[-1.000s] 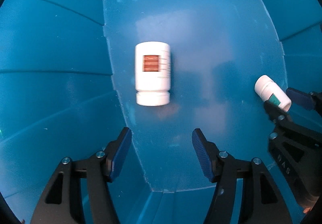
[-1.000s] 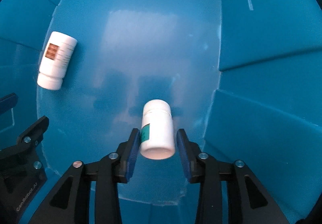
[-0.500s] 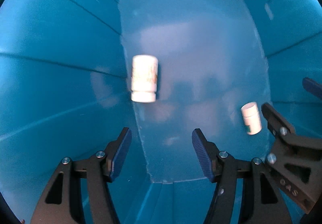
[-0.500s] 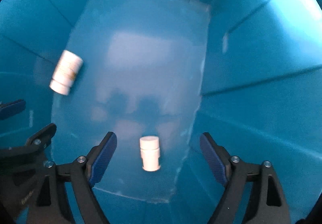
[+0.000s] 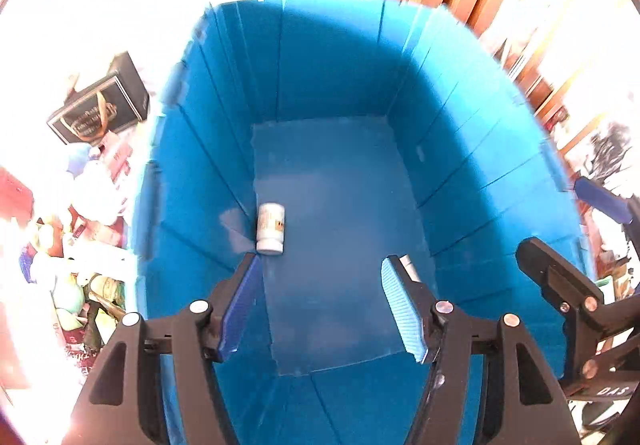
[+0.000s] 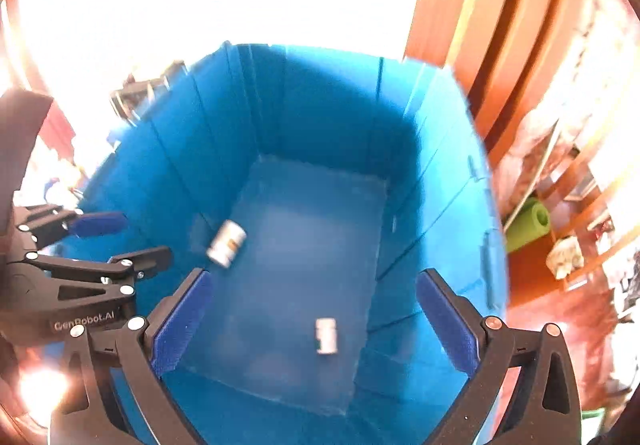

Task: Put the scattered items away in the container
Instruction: 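Withdraw both grippers from the crate back toward the heap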

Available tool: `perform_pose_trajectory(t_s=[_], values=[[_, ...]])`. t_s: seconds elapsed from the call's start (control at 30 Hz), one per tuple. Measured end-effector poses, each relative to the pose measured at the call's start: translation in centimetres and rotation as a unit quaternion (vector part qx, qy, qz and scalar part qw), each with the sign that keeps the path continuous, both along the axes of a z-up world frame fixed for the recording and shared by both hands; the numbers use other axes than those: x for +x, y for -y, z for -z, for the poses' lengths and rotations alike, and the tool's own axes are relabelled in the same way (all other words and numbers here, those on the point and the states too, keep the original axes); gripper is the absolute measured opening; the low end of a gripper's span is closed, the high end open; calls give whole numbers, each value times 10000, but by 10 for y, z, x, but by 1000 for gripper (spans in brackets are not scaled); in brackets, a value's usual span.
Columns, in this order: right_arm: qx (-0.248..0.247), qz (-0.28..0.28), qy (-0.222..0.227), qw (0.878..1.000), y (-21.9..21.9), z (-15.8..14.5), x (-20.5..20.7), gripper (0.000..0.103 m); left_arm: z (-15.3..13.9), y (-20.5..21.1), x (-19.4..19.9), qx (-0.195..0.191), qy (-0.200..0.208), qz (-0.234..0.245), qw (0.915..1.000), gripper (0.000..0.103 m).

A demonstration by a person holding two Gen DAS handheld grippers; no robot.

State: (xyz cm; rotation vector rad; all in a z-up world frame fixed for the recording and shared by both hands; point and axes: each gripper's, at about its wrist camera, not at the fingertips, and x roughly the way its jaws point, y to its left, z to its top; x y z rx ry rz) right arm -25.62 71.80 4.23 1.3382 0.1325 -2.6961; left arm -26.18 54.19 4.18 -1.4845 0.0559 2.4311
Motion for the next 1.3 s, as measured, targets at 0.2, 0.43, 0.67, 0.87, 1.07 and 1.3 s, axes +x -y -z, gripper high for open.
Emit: perform_pose_trajectory(t_s=[0.2, 0.43, 0.67, 0.87, 1.07, 1.3], values=[[-399, 94, -886, 9952, 12, -26, 66, 103, -36, 24, 64, 259, -1422, -18, 9895, 62], [-385, 60, -1375, 9897, 44, -10, 107, 103, -50, 59, 124, 498, -2334, -246, 9708, 82], [-334, -266, -1451, 9885, 82, -6, 120, 103, -44, 110, 164, 520, -2680, -855, 9582, 82], [-415, -486, -1585, 9853, 133, -7, 148, 103, -37, 170, 191, 545, -2729, -1170, 9533, 82], [-463, -584, -1898, 9790, 209, -16, 184, 103, -23, 258, 222, 399, -2818, -1374, 9487, 82], [-570, -738, -1830, 9787, 315, -2, 225, 103, 1, 375, 250, 44, -2748, -1747, 9455, 82]])
